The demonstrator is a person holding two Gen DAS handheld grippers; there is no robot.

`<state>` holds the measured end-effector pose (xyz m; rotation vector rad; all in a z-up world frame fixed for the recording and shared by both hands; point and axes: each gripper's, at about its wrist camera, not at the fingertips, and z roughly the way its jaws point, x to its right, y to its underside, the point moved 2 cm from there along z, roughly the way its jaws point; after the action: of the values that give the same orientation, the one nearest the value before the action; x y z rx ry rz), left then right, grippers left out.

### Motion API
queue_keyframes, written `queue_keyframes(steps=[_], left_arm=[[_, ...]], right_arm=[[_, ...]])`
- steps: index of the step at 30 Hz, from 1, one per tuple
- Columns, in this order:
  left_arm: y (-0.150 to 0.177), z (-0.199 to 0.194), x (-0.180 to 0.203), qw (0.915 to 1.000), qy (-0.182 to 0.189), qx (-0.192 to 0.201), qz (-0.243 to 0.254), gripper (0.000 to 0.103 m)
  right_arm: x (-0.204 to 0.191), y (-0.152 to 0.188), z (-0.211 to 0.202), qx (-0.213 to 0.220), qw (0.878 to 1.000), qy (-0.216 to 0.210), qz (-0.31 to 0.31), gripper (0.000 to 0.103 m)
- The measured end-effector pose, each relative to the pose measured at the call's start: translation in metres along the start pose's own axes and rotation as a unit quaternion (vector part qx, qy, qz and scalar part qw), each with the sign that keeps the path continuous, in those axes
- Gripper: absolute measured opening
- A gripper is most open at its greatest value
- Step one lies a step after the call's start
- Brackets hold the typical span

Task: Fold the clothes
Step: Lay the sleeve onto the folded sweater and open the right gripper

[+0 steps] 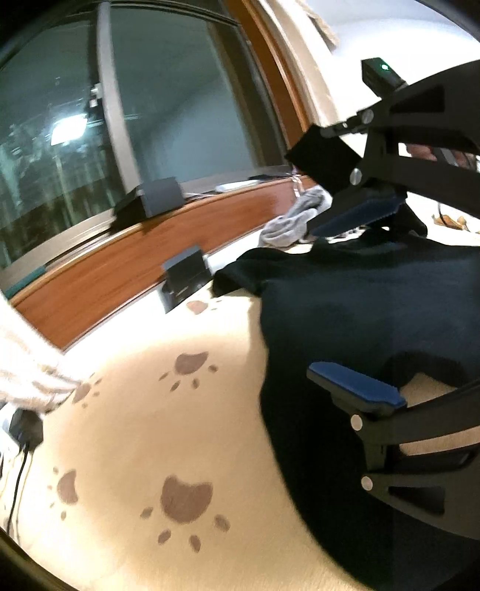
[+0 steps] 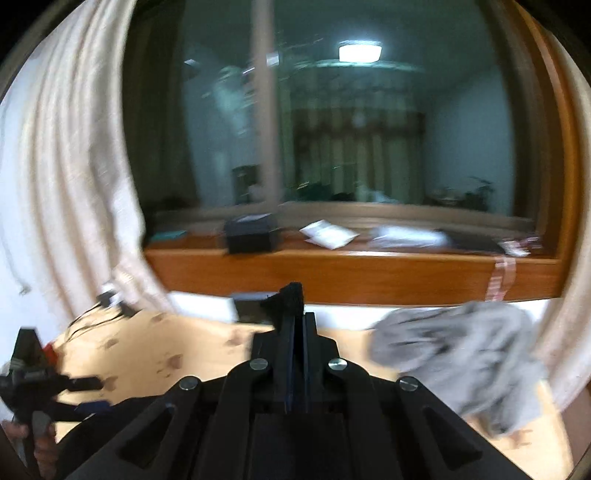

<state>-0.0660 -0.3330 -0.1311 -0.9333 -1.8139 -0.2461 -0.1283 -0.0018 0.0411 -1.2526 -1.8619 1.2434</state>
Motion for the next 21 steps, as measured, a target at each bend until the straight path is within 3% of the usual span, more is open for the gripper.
queue_keyframes(steps=[8, 10, 15, 20, 21], left_arm=[[-0.005, -0.003, -0.012, 0.9997, -0.003, 0.008, -0.022, 0.075], [-0.006, -0.003, -0.012, 0.9997, -0.004, 0.007, -0.025, 0.075], [-0.007, -0.003, -0.013, 0.9996, -0.005, 0.006, -0.027, 0.075], [-0.005, 0.002, -0.012, 0.9996, -0.009, -0.001, -0.025, 0.075], [-0.005, 0.003, -0.012, 0.9996, -0.01, -0.003, -0.025, 0.075]], right_arm=[[-0.106, 0.048, 0.049, -0.072, 0.989, -0.092, -0.091, 0.004], [-0.129, 0.07, 0.067, -0.121, 0.977, -0.128, -0.122, 0.004], [-0.161, 0.121, 0.096, -0.244, 0.933, -0.206, -0.168, 0.005], [-0.144, 0.123, 0.09, -0.272, 0.918, -0.265, -0.113, 0.008], [-0.136, 0.119, 0.087, -0.272, 0.914, -0.287, -0.088, 0.014]])
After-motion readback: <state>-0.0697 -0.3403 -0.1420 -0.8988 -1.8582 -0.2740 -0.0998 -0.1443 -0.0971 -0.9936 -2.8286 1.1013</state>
